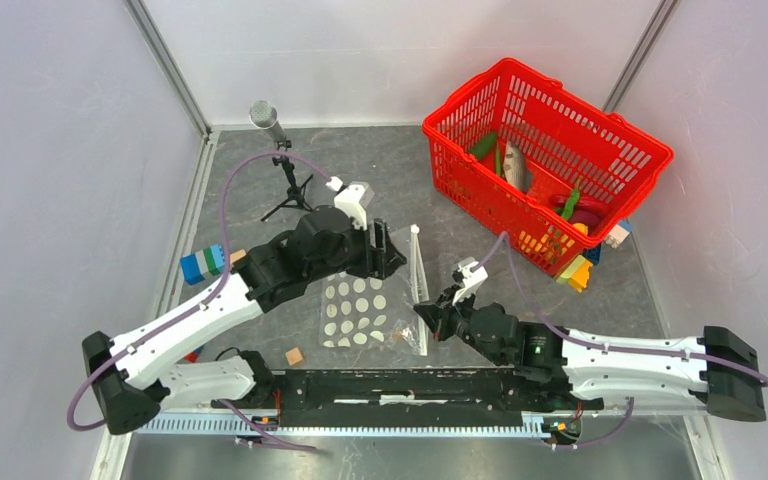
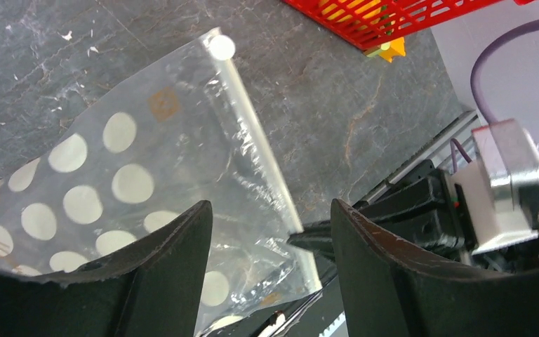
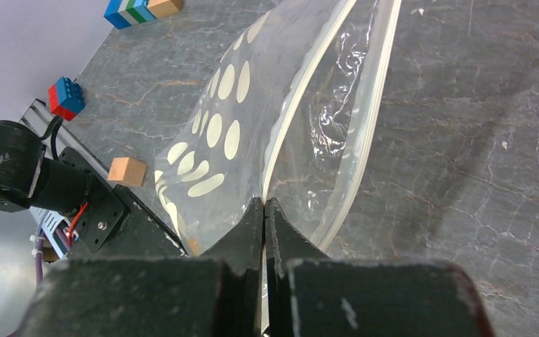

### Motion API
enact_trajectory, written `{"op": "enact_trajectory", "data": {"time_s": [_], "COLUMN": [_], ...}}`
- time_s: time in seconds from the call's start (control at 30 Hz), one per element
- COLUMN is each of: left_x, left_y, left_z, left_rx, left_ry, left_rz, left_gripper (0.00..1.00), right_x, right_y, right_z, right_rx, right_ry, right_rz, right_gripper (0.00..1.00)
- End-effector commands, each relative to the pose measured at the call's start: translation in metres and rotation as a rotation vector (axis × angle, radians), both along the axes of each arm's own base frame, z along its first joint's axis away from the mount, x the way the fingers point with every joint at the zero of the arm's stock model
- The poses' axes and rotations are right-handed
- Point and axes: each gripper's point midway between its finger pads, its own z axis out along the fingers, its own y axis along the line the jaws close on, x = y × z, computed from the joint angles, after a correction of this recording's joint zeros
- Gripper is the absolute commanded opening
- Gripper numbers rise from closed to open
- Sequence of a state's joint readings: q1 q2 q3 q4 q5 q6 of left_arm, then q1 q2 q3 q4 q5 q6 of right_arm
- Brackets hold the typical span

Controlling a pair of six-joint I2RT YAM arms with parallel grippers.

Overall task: Place the food in the zip-top bag and seal the zipper
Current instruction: Open the zipper of the food storage bag.

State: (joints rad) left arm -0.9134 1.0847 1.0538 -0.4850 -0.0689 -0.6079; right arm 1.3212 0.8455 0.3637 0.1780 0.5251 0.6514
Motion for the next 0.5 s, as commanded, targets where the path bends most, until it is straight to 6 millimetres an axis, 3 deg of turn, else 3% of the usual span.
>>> {"op": "enact_trajectory", "data": {"time_s": [0.0, 0.27, 0.47], "left_x": [0.000, -0.013, -0.009], "left_y": [-0.002, -0.014, -0.018], "left_z": [0.010, -0.013, -0.027], "left_rx": [0.062, 0.150, 0.209], "left_ry": [-0.025, 0.007, 0.026], "left_rz": [0.053, 0.025, 0.052], "left_gripper": [0.68, 0.67, 0.70], "right_x": [0.004, 0.003, -0.001], "right_y": [0.009, 0.021, 0.029], "right_z": [0.026, 0.043, 0.047], "right_rx": [0.017, 0.019, 0.018], "right_ry": [-0.055, -0.090, -0.105], "right_rz": [-0.025, -0.023, -0.010], "right_gripper": [0.00, 0.00, 0.00]}}
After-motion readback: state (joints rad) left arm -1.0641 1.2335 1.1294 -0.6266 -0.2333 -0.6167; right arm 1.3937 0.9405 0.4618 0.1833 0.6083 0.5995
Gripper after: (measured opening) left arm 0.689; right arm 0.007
